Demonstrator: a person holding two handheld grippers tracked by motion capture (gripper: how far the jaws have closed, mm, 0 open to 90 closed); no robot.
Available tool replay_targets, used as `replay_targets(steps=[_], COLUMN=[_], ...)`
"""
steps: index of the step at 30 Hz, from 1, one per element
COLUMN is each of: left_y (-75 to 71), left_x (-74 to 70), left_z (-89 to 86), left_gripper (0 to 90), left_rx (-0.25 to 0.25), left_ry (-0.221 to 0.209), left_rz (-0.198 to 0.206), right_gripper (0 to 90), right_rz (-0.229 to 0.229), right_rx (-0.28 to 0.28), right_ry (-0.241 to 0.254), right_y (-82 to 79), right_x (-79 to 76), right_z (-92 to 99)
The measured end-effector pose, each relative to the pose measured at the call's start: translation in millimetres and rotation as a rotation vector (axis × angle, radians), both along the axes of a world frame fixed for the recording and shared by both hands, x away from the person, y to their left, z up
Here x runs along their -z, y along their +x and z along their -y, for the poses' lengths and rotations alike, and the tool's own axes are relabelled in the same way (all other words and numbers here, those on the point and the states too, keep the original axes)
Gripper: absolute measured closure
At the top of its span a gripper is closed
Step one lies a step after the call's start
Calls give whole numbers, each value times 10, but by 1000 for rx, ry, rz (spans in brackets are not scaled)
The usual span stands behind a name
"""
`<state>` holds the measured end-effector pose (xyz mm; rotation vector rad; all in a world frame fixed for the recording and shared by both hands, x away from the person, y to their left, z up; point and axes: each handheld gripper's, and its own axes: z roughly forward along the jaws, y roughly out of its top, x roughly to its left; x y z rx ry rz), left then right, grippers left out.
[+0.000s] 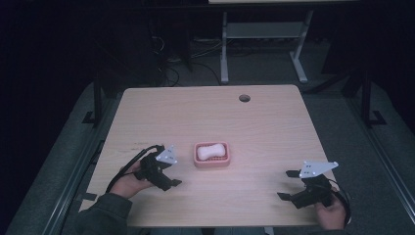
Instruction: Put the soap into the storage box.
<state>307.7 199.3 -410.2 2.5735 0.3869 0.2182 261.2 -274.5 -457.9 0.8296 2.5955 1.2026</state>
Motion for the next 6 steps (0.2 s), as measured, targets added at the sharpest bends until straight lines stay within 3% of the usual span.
replay_targets(steps=[5,6], left_y=[-238,-283], left_x=[96,111], left_z=[-116,-123], left_gripper=[258,261], left_rx=[11,19], left_ry=[-9,17], left_rz=[1,3], right_gripper=[141,141], right_rz=[-7,-8], right_rx=[1,1], right_ry=[-6,-5], right_y=[-11,-12], right_x=[1,1], right_z=[-7,-8])
